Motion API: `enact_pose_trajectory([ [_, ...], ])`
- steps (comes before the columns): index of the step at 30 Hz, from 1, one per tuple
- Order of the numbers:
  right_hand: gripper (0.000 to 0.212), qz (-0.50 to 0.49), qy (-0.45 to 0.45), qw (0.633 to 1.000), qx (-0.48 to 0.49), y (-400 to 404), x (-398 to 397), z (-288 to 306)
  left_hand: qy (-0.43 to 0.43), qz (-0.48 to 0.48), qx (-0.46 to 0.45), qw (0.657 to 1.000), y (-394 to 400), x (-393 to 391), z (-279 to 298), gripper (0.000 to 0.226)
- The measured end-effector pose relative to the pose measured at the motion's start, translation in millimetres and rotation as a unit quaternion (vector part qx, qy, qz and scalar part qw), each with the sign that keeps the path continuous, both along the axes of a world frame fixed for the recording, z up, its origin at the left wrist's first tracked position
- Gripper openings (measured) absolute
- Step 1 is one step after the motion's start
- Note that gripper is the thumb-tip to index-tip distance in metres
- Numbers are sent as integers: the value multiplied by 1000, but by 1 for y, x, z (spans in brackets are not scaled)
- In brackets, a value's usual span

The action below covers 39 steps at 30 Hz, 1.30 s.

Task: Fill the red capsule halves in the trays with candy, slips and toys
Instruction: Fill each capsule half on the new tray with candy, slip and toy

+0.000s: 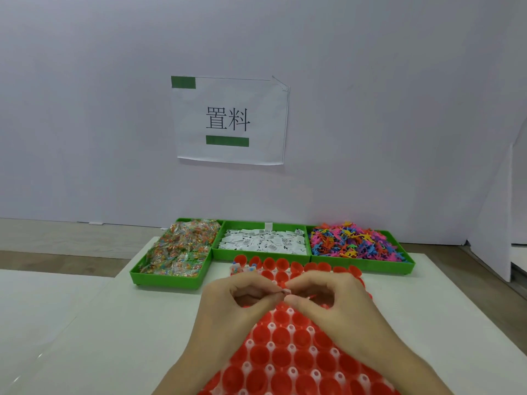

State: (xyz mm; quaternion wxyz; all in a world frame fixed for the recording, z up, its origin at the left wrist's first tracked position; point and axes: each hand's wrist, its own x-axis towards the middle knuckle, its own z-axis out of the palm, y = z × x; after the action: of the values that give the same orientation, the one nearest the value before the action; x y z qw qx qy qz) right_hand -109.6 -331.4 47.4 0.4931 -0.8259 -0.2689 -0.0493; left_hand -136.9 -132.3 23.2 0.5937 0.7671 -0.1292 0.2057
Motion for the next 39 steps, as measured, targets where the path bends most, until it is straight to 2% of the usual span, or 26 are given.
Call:
enact_pose_trajectory([
  [3,11,17,4,1000,-18,11,24,14,-15,33,-16,999,6,14,3,16],
  [6,6,24,14,999,-42,23,53,22,-12,62,7,998,15,35,7,15],
  [10,8,-12,25,997,-70,36,85,16,-17,90,104,990,23,68,7,16],
  [15,17,-37,33,991,-126,44,107,0,-25,135,231,963,22,91,-4,17],
  [26,15,-31,17,980,-198,51,116,-12,-23,110,285,952,24,99,-16,12],
  [33,8,-53,29,960,-274,64,118,-9,-53,100,356,927,23,100,-17,14],
  [39,19,-31,43,947,-316,67,123,4,-89,125,389,908,19,99,-16,13],
])
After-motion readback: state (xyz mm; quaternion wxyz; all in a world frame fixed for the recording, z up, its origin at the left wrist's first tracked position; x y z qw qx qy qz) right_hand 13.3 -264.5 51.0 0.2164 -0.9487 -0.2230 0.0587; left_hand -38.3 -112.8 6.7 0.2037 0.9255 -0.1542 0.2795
